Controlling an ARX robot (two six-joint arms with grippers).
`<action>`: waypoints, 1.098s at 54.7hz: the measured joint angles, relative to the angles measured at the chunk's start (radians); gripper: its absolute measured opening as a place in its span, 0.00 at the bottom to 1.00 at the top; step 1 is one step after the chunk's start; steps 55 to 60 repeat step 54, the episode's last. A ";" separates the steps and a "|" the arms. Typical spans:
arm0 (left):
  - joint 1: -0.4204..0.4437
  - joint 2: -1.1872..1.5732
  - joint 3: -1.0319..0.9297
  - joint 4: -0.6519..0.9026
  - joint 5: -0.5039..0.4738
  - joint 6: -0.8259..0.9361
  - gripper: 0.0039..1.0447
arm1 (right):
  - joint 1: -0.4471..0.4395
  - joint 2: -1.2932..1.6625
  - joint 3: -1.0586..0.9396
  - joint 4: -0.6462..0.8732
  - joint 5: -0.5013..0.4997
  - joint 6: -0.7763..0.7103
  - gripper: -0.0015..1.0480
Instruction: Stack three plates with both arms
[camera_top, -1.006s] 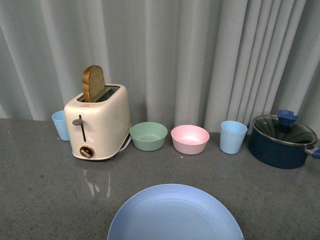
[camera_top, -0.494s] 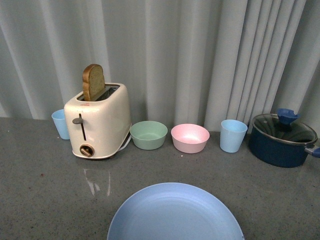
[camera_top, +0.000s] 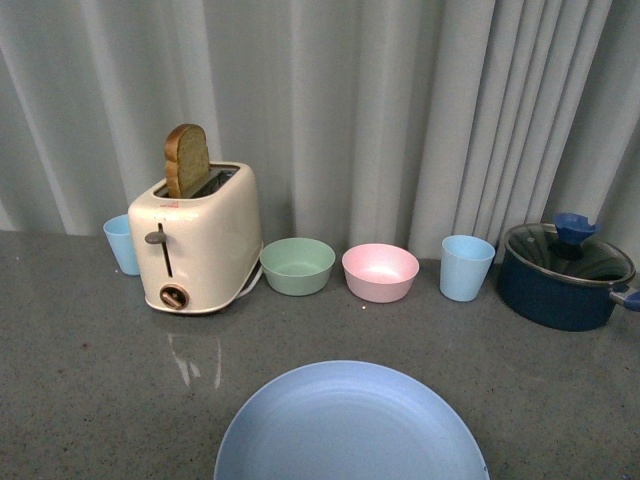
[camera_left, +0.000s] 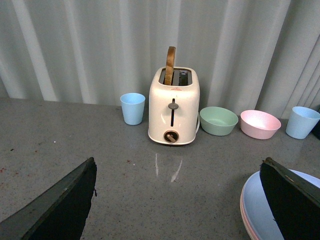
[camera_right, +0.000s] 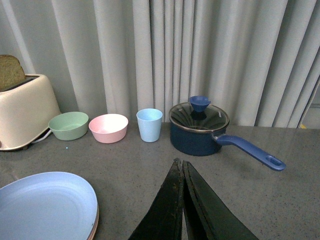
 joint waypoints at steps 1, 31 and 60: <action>0.000 0.000 0.000 0.000 0.000 0.000 0.94 | 0.000 0.000 0.000 0.000 0.000 0.000 0.06; 0.000 -0.001 0.000 0.000 0.000 0.000 0.94 | 0.000 0.000 0.000 0.000 0.000 0.001 0.94; 0.000 -0.001 0.000 0.000 0.000 0.000 0.94 | 0.000 0.000 0.000 0.000 0.000 0.001 0.93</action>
